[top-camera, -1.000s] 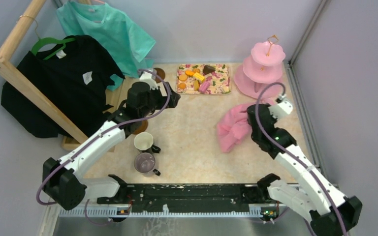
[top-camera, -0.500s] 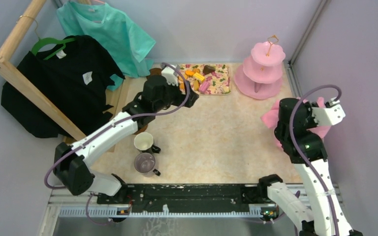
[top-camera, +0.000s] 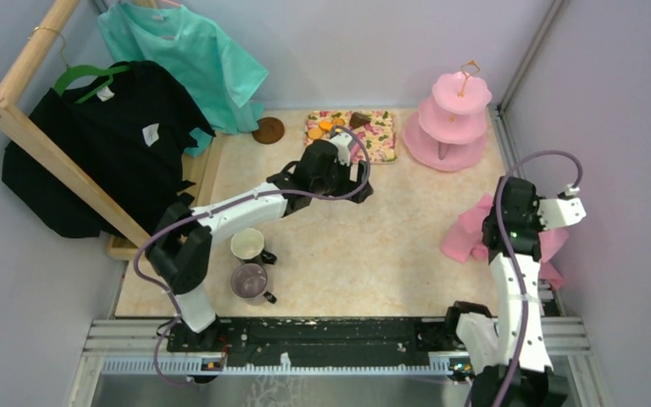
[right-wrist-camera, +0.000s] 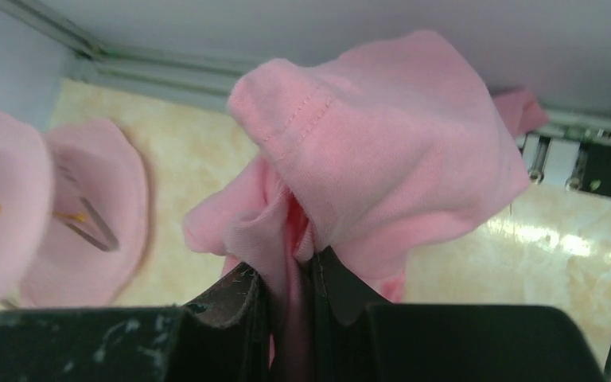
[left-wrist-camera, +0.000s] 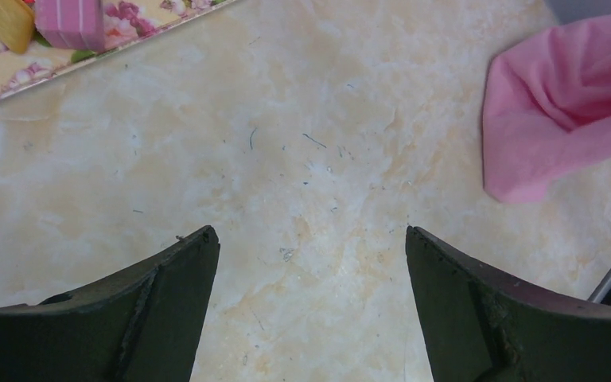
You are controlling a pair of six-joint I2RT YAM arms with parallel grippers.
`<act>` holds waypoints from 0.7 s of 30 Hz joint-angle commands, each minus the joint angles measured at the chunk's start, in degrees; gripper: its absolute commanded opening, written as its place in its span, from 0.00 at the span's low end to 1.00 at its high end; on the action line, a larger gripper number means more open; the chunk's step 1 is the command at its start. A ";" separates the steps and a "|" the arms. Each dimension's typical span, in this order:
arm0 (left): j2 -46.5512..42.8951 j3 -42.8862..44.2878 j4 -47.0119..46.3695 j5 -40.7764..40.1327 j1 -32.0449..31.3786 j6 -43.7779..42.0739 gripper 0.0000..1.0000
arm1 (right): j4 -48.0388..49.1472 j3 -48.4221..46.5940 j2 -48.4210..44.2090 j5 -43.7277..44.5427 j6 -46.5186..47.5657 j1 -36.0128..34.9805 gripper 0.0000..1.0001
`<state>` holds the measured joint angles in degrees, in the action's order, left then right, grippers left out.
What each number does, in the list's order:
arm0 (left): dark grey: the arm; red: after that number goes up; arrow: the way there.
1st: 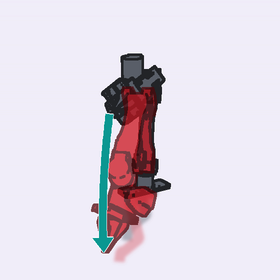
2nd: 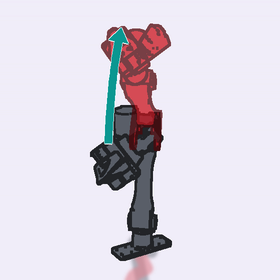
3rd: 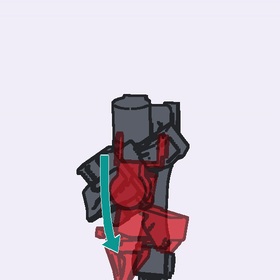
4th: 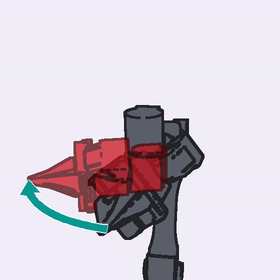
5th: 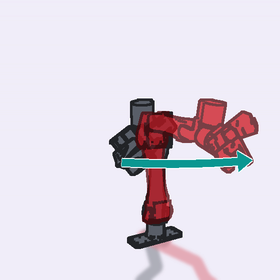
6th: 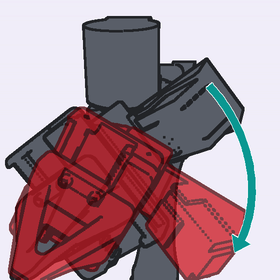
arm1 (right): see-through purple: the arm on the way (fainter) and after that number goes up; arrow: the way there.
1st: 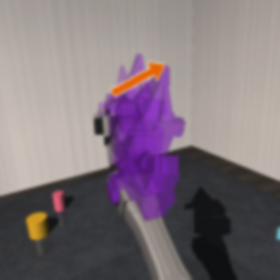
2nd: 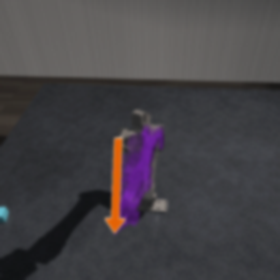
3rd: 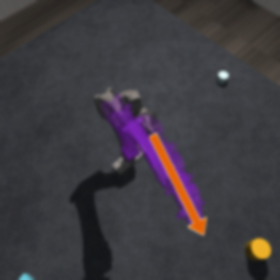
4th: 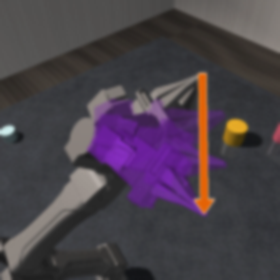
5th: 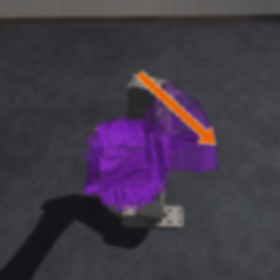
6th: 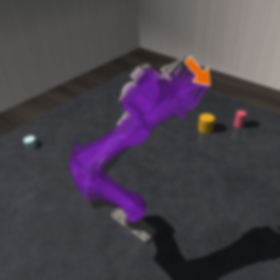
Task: Serve the afternoon tea
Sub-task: Place the distractor at the corner of the board.
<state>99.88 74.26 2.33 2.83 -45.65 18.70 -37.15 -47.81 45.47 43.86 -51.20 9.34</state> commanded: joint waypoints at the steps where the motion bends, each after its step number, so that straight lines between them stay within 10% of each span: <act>1: 2.59 3.38 -4.15 1.39 -0.49 1.28 0.92 | 9.85 7.08 3.61 -14.69 -2.59 4.26 0.00; 6: 4.23 4.29 -4.74 1.22 -0.57 0.85 0.92 | 14.49 11.28 8.60 -16.62 -5.36 4.61 0.00; 11: 3.82 3.80 -5.02 0.94 -0.50 0.58 0.92 | 14.18 9.71 14.38 -18.91 -5.50 4.72 0.51; 21: 1.31 2.20 -6.77 0.70 -0.45 1.97 0.95 | 12.53 4.69 5.39 -19.91 0.14 4.67 0.73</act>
<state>103.88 76.79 -1.85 3.16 -45.89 19.70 -25.82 -37.04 53.91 25.12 -53.19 13.65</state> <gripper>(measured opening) 0.943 0.728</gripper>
